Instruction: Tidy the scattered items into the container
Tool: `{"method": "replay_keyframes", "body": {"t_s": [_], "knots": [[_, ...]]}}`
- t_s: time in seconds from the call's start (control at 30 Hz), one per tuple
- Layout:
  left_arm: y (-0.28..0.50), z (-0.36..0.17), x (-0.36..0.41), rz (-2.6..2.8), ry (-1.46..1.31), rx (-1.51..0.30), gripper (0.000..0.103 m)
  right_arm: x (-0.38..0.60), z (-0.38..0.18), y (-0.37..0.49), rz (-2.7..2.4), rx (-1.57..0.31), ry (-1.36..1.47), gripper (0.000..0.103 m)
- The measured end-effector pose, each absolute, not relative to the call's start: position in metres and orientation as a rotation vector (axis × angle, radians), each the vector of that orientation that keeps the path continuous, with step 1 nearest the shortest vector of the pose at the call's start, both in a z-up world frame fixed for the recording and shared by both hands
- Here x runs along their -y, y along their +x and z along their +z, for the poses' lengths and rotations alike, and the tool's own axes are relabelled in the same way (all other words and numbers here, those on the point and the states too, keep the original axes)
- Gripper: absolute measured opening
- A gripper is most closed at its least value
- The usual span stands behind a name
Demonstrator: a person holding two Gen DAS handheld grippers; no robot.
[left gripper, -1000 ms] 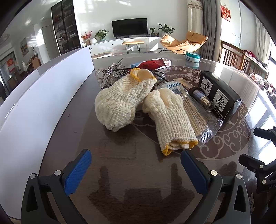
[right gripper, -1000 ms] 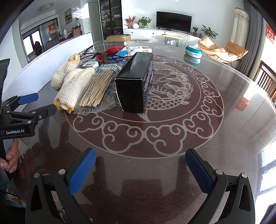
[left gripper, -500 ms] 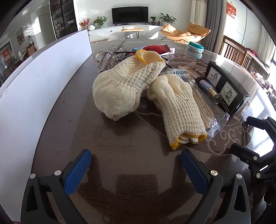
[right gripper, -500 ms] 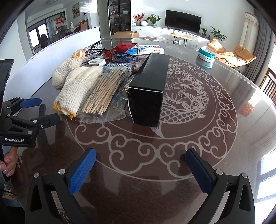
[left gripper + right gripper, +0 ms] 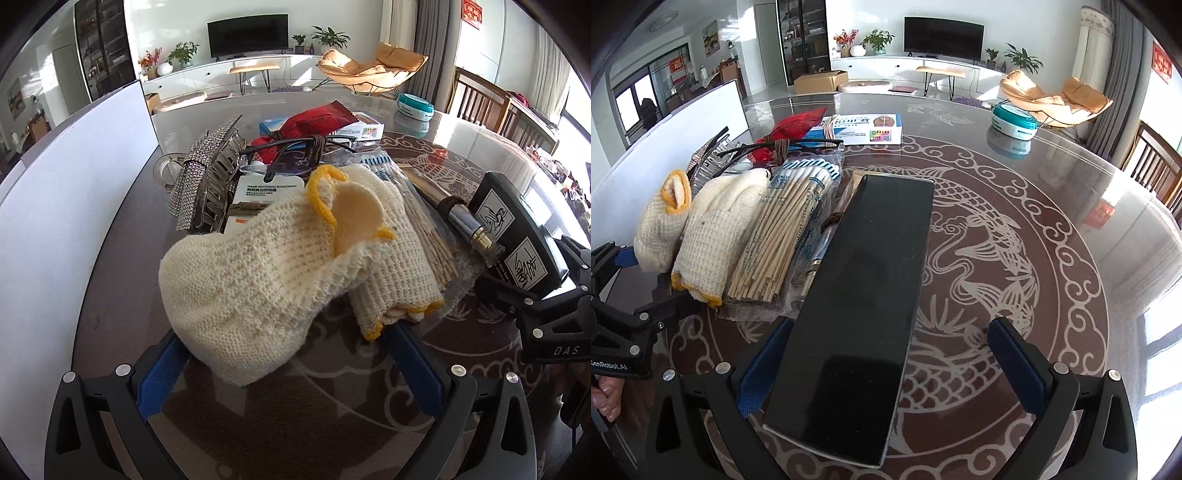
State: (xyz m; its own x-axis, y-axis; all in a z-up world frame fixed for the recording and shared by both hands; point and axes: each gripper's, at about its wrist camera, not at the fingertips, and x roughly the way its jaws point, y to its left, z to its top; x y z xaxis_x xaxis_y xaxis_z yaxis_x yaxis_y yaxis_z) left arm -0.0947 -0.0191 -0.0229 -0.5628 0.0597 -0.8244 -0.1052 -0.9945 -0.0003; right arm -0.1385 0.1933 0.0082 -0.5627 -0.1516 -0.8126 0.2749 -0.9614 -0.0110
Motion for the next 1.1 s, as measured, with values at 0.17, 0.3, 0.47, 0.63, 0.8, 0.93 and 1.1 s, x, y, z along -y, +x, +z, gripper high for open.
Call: {"method": "replay_keyframes", "body": {"t_s": [0.17, 0.3, 0.47, 0.63, 0.8, 0.93, 1.1], "knots": [[-0.0935, -0.0224, 0.0192, 2.703, -1.417, -0.071, 0.103, -0.1927, 0.0083, -0.1390, -2.574, -0.200, 1.319, 0.103], [-0.0935, -0.0224, 0.0206, 2.705, -1.417, -0.071, 0.103, -0.1931, 0.0084, -0.1390, -2.574, -0.200, 1.319, 0.103], [-0.0926, -0.0219, 0.0225, 2.708, -1.417, -0.068, 0.103, -0.1930, 0.0083, -0.1389, -2.574, -0.200, 1.319, 0.103], [-0.0926, -0.0220, 0.0224, 2.707, -1.416, -0.068, 0.103, -0.1928, 0.0084, -0.1390, -2.574, -0.200, 1.319, 0.103], [-0.0921, -0.0218, 0.0227, 2.708, -1.417, -0.068, 0.103, -0.1929, 0.0084, -0.1388, -2.574, -0.200, 1.319, 0.103], [-0.0912, -0.0213, 0.0237, 2.708, -1.417, -0.067, 0.103, -0.1929, 0.0084, -0.1388, -2.574, -0.200, 1.319, 0.103], [-0.0910, -0.0213, 0.0238, 2.708, -1.416, -0.068, 0.103, -0.1928, 0.0084, -0.1389, -2.574, -0.200, 1.319, 0.103]]}}
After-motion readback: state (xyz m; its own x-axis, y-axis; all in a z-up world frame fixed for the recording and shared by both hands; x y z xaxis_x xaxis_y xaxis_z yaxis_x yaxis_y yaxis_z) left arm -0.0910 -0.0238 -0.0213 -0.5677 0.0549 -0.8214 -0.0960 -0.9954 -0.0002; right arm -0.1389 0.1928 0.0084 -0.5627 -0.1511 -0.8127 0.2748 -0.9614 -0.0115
